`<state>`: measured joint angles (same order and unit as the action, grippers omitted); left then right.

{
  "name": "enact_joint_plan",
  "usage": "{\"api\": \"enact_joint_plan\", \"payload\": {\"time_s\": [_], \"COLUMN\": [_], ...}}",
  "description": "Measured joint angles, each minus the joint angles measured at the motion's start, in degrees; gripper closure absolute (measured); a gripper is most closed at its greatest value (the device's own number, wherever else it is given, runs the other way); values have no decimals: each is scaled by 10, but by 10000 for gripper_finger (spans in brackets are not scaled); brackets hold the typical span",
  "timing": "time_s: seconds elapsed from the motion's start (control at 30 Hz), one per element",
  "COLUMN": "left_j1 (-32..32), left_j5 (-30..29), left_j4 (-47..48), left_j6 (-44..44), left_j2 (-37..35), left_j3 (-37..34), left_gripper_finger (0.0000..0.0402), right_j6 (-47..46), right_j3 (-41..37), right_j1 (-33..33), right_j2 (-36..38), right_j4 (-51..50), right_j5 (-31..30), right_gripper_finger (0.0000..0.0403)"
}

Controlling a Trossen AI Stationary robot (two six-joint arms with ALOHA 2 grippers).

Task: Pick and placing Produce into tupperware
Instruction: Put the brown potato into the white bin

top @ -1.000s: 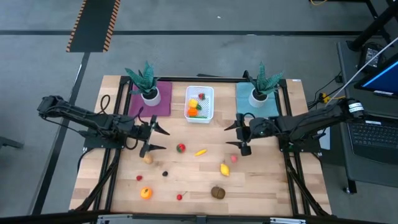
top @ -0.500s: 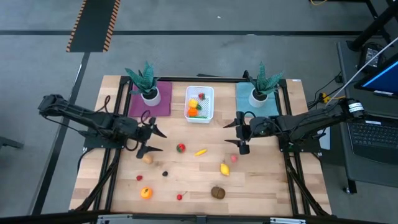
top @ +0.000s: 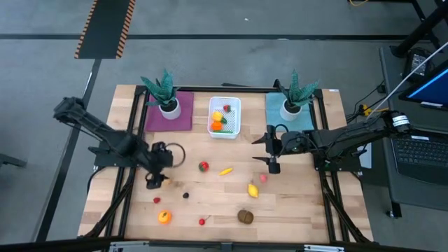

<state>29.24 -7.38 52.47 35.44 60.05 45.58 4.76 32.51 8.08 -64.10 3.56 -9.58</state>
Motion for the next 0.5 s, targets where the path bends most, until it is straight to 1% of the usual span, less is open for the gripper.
{"api": "enact_joint_plan", "payload": {"time_s": [0.1, 0.2, 0.37, 0.5], "left_j1": [32, 54, 76, 84], "left_j5": [11, 25, 26, 26], "left_j4": [25, 47, 90, 114], "left_j6": [55, 80, 79, 38], "left_j2": [59, 114, 184, 208], "left_j3": [27, 56, 102, 115], "left_gripper_finger": [111, 111, 111, 111], "right_j6": [0, 0, 1, 0], "right_j3": [0, 0, 0, 0], "right_j1": [0, 0, 0, 0], "right_j2": [0, 0, 0, 0], "right_j4": [0, 1, 8, 11], "right_j5": [0, 0, 0, 0], "right_gripper_finger": [125, 125, 125, 125]}}
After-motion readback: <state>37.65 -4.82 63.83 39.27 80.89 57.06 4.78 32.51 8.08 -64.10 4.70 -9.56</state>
